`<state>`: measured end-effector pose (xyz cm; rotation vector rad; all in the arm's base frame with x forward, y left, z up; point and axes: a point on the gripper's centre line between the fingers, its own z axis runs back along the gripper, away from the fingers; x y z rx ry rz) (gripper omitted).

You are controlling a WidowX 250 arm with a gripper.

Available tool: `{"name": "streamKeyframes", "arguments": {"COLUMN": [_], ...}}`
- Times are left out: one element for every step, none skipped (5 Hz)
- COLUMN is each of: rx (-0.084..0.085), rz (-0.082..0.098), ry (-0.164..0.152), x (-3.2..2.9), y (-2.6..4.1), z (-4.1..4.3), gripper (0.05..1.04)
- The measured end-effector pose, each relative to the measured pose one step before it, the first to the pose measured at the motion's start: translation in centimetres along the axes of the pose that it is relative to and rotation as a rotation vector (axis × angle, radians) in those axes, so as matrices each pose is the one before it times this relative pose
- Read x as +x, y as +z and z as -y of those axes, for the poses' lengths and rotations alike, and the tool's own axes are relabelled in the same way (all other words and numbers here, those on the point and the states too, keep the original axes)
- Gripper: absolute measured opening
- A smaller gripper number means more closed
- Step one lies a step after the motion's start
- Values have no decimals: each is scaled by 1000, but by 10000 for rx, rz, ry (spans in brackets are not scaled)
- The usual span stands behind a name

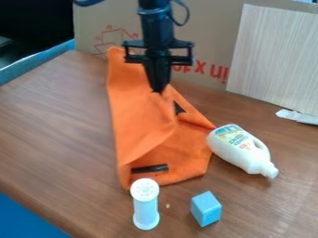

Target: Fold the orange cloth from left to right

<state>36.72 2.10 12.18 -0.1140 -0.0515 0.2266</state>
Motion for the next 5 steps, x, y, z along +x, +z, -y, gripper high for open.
{"name": "streamKeyframes", "arguments": {"rx": [44, 359, 28, -596, -745], "rz": [-137, -32, -130, 272, 912], "ry": [362, -187, -113, -542, -657], "x": [2207, 843, -677, -850, -780], "y": [-641, -1099, -1311, 1114, 2767], "z": [701, 576, 382, 566, -1572], "gripper": [72, 213, 463, 763, 987]}}
